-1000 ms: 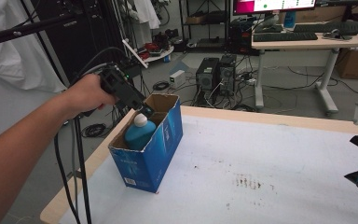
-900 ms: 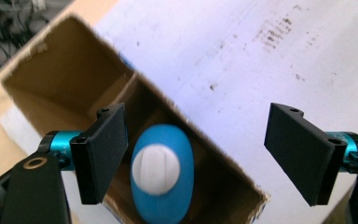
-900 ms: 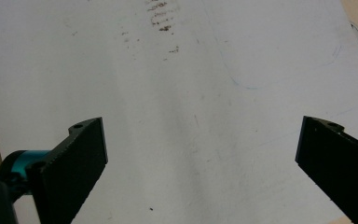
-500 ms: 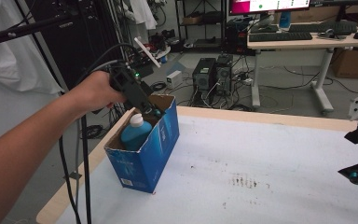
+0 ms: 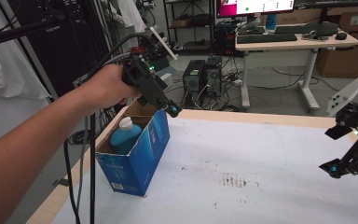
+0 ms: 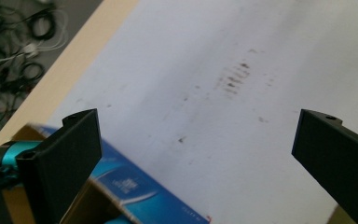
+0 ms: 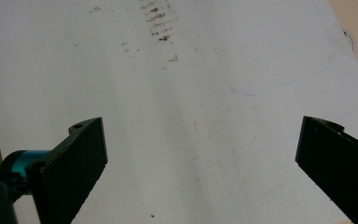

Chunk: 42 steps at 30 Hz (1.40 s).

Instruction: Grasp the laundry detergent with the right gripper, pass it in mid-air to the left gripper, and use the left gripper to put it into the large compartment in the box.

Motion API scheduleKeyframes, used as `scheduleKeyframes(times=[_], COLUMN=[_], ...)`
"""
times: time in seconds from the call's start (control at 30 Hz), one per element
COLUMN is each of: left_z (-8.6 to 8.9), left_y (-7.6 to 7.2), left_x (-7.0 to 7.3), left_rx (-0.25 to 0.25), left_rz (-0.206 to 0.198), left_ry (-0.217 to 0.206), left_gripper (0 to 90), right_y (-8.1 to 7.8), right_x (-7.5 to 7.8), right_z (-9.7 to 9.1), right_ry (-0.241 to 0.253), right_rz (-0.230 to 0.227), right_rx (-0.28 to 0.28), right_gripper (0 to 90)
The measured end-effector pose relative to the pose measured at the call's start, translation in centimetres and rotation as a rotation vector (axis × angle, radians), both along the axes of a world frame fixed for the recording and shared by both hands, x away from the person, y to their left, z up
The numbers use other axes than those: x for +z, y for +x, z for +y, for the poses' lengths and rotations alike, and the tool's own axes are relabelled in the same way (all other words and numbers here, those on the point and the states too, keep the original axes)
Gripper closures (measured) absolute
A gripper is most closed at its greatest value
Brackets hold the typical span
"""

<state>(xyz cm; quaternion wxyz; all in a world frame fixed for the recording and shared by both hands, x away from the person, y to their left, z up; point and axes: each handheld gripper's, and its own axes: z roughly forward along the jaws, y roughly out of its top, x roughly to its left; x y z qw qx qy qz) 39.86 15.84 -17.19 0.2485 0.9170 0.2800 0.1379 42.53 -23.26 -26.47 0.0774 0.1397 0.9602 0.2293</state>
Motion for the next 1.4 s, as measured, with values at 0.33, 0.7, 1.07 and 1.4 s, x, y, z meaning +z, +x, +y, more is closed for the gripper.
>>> scheduleKeyframes(times=[0.33, 0.7, 1.07, 1.4], left_z=[-4.5, -8.3, -9.7, -10.9], left_y=[1.6, 2.8, 2.7, 2.5], left_x=[-0.9, -3.1, -5.6, -8.0], left_rx=[-0.083, -0.177, -0.258, -0.306], left_rz=[0.021, 0.039, 0.076, 0.106], left_ry=[0.036, 0.058, 0.103, 0.150], left_gripper=[1.7, 1.7, 1.7, 1.7], right_y=[0.4, 0.6, 0.4, 0.6], right_x=[0.0, -0.2, -0.4, -0.7], right_z=[0.1, 0.8, 1.0, 1.3], right_ry=[0.012, 0.013, 0.003, -0.004], right_rz=[0.005, 0.004, 0.003, 0.014], right_rx=[-0.011, -0.017, -0.017, -0.008], right_gripper=[1.1, 1.1, 1.2, 1.1])
